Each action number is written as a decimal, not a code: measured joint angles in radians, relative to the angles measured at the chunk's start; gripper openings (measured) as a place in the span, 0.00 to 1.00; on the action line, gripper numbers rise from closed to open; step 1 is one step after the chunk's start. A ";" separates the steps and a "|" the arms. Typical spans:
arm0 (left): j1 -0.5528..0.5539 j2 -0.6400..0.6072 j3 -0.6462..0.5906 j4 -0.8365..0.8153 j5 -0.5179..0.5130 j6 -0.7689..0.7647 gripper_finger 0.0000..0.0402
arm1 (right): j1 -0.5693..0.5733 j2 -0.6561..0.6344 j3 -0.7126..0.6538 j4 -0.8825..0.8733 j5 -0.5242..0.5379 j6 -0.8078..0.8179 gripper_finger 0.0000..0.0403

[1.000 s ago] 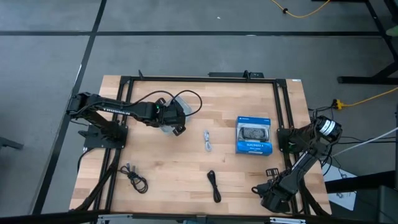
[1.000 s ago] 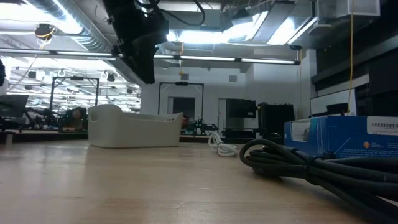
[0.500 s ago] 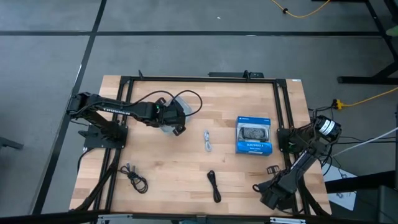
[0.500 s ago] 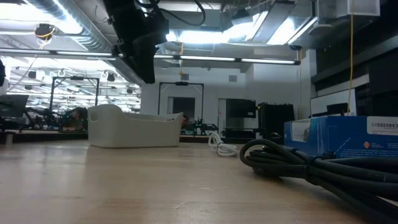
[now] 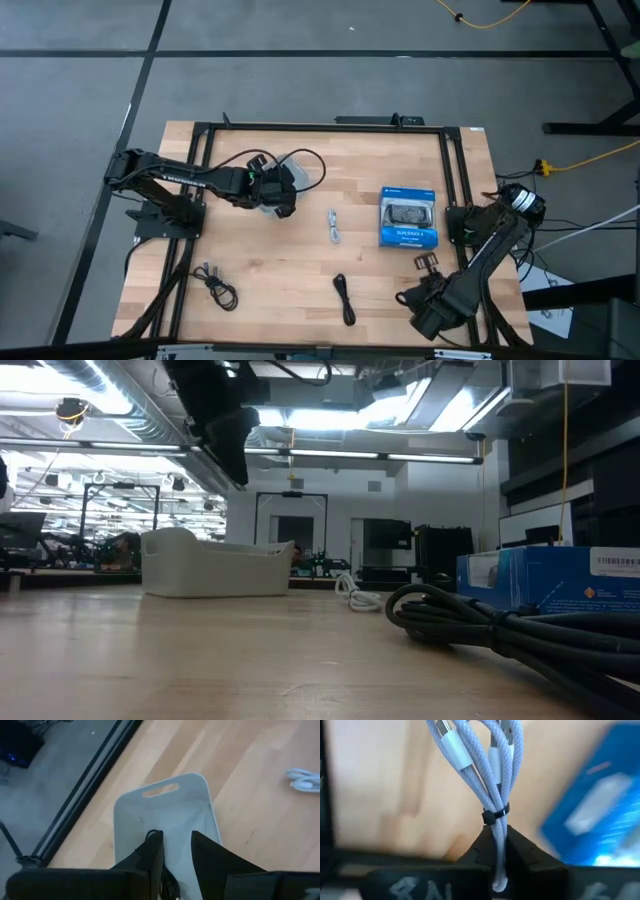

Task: Pick and place USB-C Cables
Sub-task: Put the light blue charger cable into the white bin

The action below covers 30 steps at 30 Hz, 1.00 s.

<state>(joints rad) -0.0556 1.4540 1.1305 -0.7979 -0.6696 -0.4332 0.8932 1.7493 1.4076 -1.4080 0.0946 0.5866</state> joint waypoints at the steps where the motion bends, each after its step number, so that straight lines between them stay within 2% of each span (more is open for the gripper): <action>1: -0.003 0.000 0.000 -0.001 0.000 0.004 0.23 | -0.008 0.000 0.033 -0.015 0.075 0.005 0.06; 6: -0.012 0.000 0.000 0.001 0.003 0.006 0.23 | -0.055 0.000 0.172 -0.068 0.519 0.016 0.06; 9: -0.011 0.000 0.000 0.002 -0.014 0.000 0.23 | -0.082 0.000 0.242 -0.068 0.814 0.093 0.06; 11: -0.012 0.000 0.000 -0.002 -0.035 0.000 0.23 | -0.107 0.000 0.277 -0.069 0.908 0.070 0.06; 13: -0.020 0.000 0.000 -0.025 -0.073 -0.018 0.23 | -0.140 0.000 0.305 -0.070 0.921 0.012 0.06; 17: -0.066 -0.019 0.000 -0.119 -0.158 -0.044 0.22 | -0.228 -0.001 0.320 -0.053 0.994 0.039 0.06; 23: -0.141 -0.050 0.000 -0.276 -0.170 -0.136 0.22 | -0.398 0.000 0.320 -0.048 0.985 0.038 0.06; 25: -0.161 -0.065 0.000 -0.334 -0.179 -0.173 0.22 | -0.462 -0.001 0.319 -0.021 0.962 0.008 0.06; 30: -0.198 -0.084 0.000 -0.503 -0.181 -0.371 0.22 | -0.626 0.000 0.319 0.117 0.797 -0.164 0.06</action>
<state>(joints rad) -0.2536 1.3700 1.1309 -1.3013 -0.8505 -0.8047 0.2668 1.7489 1.7271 -1.2907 0.8912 0.4228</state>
